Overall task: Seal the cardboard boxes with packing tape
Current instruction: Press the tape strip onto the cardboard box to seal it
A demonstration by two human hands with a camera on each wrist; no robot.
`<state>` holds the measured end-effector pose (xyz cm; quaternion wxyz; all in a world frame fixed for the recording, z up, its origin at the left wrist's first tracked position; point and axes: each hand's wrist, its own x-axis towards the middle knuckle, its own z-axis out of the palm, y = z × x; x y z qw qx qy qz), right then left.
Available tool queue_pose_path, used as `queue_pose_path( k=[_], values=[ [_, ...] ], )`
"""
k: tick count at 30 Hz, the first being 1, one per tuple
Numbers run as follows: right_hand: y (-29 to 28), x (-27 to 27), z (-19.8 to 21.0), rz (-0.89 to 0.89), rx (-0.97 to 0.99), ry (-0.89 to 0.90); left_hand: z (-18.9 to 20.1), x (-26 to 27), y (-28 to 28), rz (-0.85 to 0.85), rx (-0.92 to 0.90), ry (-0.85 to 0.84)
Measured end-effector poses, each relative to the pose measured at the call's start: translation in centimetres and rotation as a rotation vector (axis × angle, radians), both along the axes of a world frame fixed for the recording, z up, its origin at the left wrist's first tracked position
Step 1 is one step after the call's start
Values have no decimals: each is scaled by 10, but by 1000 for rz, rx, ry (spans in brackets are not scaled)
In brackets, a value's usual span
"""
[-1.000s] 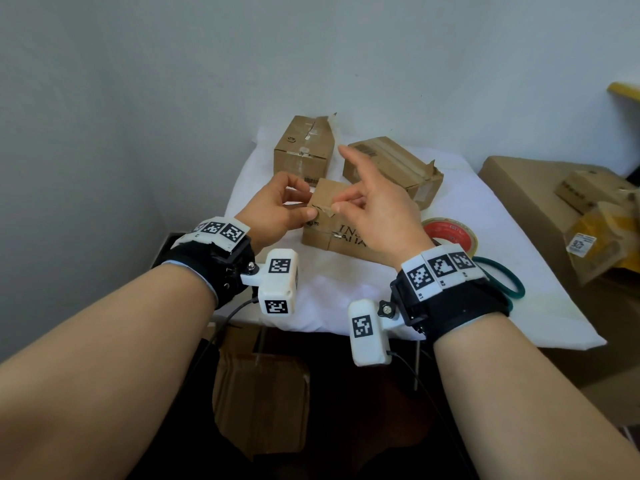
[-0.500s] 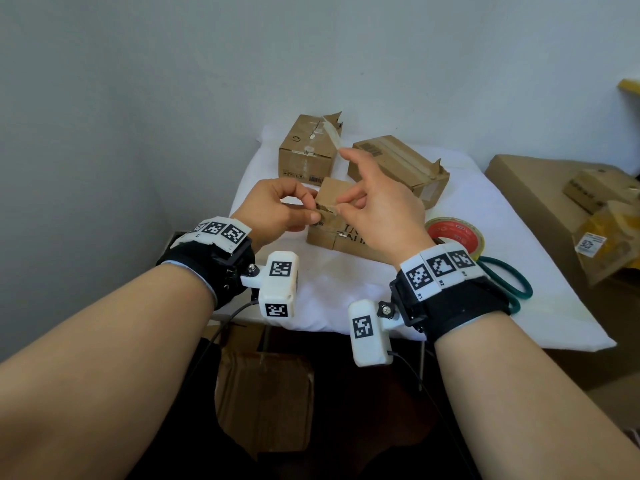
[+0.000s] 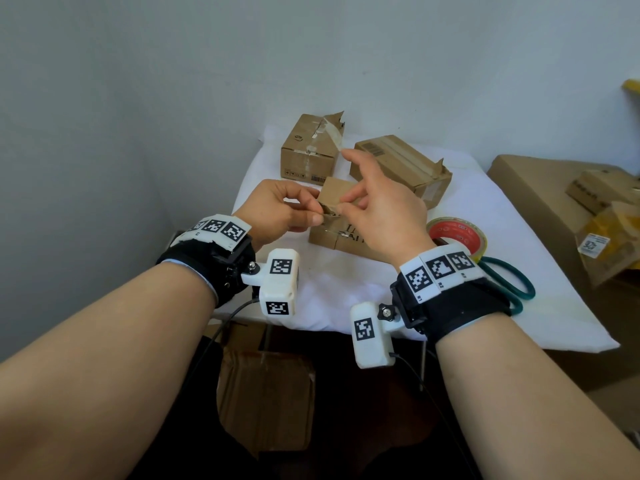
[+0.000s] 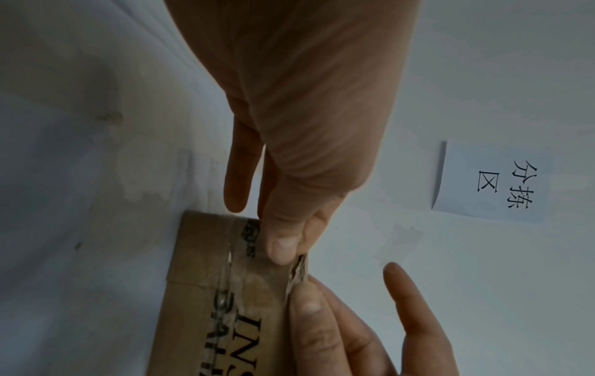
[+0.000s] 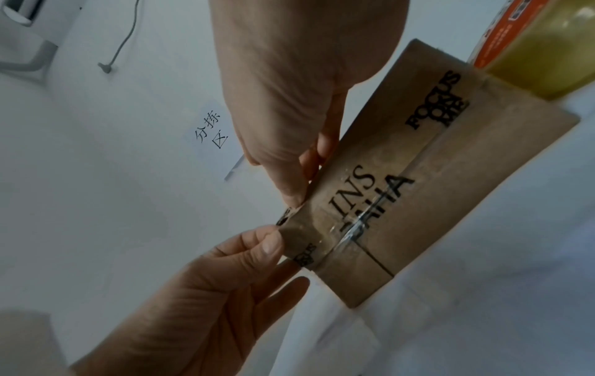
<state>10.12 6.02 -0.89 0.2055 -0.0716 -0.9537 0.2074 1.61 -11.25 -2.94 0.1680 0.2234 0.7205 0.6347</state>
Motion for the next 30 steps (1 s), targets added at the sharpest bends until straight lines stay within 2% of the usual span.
queue_pose_path(
  k=[5,13,19,25,30],
  values=[
    [7,1,1,34,-77,-26,0,1,2,66,-11,9],
    [2,3,4,49,17,-67,0,0,4,140,7,37],
    [-2,4,2,54,105,-31,0,0,5,93,-40,50],
    [0,2,0,33,-2,3,-2,0,7,46,29,-15],
    [5,1,1,12,-90,-9,-6,1,16,-4,36,-3]
  ],
)
